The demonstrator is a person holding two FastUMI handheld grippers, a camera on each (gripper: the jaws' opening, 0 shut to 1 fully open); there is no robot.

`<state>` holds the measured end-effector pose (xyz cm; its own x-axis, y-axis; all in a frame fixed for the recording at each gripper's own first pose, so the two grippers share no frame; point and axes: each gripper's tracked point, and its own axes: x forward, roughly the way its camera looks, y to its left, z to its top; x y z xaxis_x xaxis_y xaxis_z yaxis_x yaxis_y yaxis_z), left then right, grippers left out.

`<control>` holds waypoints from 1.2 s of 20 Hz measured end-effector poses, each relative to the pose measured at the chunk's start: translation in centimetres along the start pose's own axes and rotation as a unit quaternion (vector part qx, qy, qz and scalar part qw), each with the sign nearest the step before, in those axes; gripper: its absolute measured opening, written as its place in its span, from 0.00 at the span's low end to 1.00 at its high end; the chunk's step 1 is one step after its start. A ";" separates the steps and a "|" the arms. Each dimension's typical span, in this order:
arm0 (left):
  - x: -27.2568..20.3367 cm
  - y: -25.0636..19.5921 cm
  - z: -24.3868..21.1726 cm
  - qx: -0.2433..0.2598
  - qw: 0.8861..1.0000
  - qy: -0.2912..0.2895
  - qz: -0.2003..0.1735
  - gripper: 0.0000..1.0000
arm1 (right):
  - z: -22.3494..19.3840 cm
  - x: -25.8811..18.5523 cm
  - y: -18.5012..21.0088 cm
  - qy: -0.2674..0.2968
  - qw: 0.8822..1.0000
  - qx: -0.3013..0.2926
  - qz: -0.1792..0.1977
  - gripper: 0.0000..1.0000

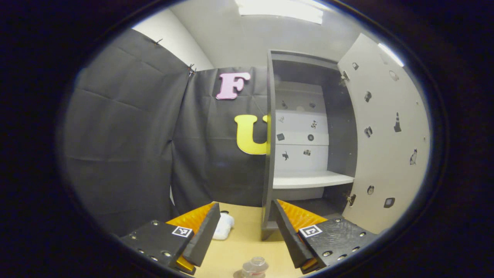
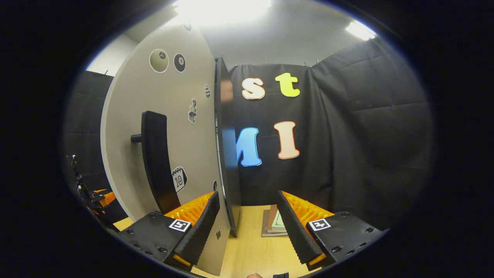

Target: Open the cabinet door with the right hand, grasp the bottle in the cabinet with the left hand and place it on the coaster, then close the cabinet door with the right hand.

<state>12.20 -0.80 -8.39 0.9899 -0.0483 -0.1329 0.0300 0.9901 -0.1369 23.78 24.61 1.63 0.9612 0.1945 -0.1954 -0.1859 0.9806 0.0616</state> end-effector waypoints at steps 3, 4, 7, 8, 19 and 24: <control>0.8 1.4 0.0 0.000 1.000 0.002 -0.013 0.83 | -0.1 0.0 2.0 -0.001 1.000 -0.008 -0.001 0.90; 1.1 1.7 -0.1 0.004 1.000 0.005 -0.018 0.83 | 0.0 0.0 2.8 -0.001 1.000 -0.008 0.003 0.90; 1.7 2.6 -0.9 0.002 0.999 0.010 -0.032 0.83 | -0.3 0.1 5.2 0.000 1.000 -0.004 0.019 0.91; 1.6 3.2 -1.1 -0.001 0.999 0.013 -0.034 0.83 | -0.4 0.3 6.0 0.001 1.000 -0.002 0.025 0.91; 1.1 10.7 -2.2 -0.039 0.999 0.023 -0.017 0.83 | -0.7 2.6 13.7 0.004 0.999 0.003 0.054 0.91; 0.0 13.8 -2.4 -0.028 0.999 0.025 -0.003 0.85 | -1.2 4.5 18.0 0.007 0.996 0.009 0.085 0.91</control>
<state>12.27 12.50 -12.66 0.9816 -0.0620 -0.1805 0.0266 0.9810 -0.1923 24.54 43.14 0.67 0.9136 0.3574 -0.1939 -0.3411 0.9332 0.1129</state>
